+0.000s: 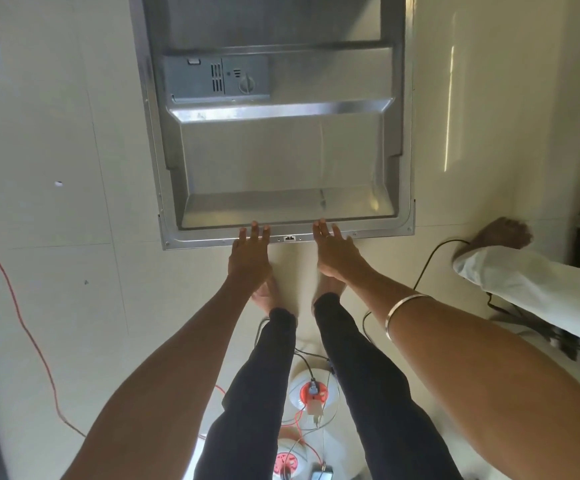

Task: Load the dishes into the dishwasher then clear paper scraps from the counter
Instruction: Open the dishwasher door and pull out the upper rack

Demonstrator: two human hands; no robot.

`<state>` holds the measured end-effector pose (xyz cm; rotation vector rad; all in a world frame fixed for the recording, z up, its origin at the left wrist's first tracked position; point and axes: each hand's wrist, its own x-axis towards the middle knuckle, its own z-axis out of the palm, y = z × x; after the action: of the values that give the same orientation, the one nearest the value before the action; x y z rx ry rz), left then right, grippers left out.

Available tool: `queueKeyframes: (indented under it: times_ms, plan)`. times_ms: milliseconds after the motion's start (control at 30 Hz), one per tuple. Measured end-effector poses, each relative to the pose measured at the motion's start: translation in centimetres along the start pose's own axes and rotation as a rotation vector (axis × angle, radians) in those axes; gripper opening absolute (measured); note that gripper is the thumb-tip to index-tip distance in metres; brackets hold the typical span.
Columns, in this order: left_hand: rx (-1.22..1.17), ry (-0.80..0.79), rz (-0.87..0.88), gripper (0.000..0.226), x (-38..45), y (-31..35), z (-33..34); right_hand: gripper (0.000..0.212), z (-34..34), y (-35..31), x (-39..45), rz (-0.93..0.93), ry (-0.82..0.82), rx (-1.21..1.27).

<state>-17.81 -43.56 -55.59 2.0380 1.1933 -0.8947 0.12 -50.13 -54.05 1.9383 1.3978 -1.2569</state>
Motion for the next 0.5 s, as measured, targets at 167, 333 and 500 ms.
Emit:
queueKeyframes:
  times_ms: [167, 333, 500]
  plan:
    - [-0.157, 0.079, -0.072, 0.081, -1.6, 0.2, 0.3, 0.091, -0.3, 0.1, -0.9, 0.034, -0.009, 0.023]
    - [-0.252, 0.187, -0.079, 0.080, -3.3, 0.7, -1.7, 0.084, -2.1, 0.4, -2.5, -0.003, 0.114, 0.058]
    - [-0.178, 0.434, 0.048, 0.071, -2.8, 0.6, -6.6, 0.081, -6.2, -0.1, -3.4, -0.046, 0.287, 0.090]
